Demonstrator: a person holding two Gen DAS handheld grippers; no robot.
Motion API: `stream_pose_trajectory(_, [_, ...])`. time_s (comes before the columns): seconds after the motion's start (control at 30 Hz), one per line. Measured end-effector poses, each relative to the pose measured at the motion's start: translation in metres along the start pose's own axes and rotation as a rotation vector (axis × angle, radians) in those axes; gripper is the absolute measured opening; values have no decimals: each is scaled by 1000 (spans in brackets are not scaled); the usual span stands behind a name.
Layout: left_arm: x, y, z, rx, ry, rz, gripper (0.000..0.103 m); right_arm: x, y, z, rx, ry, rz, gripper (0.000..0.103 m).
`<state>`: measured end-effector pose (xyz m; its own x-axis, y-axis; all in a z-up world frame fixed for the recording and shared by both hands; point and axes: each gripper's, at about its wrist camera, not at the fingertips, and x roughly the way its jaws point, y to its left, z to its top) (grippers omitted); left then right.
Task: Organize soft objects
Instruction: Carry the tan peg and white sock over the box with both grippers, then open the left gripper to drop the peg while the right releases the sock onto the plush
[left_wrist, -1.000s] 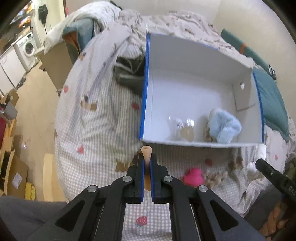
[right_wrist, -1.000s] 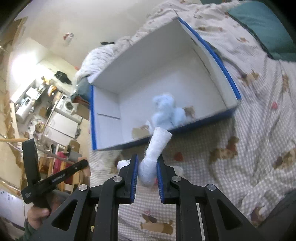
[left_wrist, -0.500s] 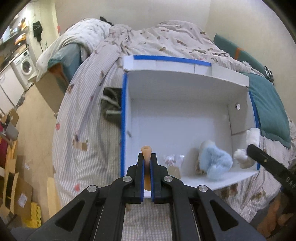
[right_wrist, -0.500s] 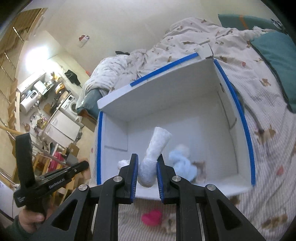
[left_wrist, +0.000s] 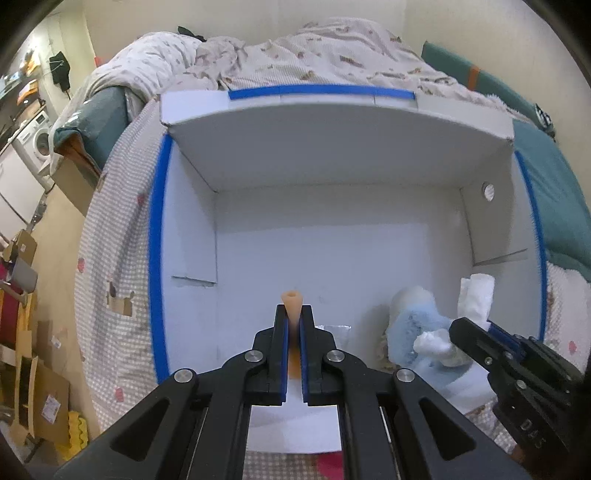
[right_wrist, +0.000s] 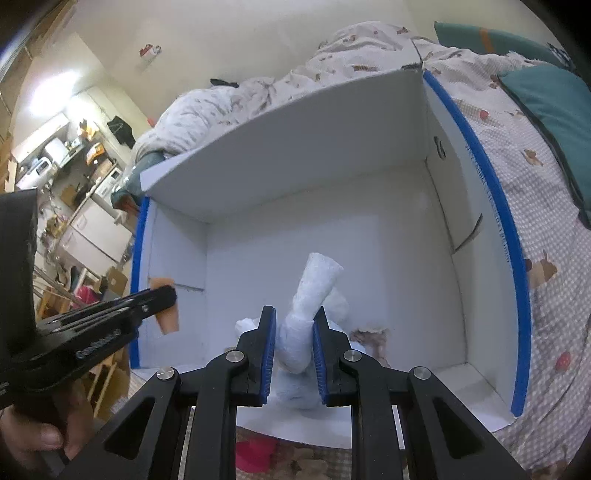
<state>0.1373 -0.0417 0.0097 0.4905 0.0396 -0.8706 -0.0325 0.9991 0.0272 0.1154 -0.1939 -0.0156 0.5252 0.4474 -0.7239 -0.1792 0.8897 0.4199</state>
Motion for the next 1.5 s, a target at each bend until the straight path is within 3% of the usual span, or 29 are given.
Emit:
stream_pose_trajectory(0.67, [29, 13, -15, -6, 88, 39, 6, 13, -4, -1, 27, 50, -31, 21])
stream_pose_trajectory(1.0, [31, 11, -17, 4, 112, 65, 18, 16, -2, 0, 22, 48, -41, 21])
stream_pose_trajectory(1.13, [29, 13, -18, -13, 114, 71, 35, 15, -2, 1, 15, 42, -58, 22])
stream_pose_trajectory(1.23, [24, 13, -18, -6, 89, 86, 52, 16, -4, 2, 27, 44, -63, 31])
stream_pose_trajectory(1.3, [20, 13, -18, -12, 76, 85, 57, 15, -6, 2, 40, 40, -60, 56])
stream_pose_trajectory(1.33, [18, 14, -17, -17, 71, 81, 58, 13, -6, 3, 49, 27, -54, 74])
stream_pose_trajectory(1.5, [14, 14, -15, -31, 70, 68, 58, 4, -9, 7, 67, -26, -50, 76])
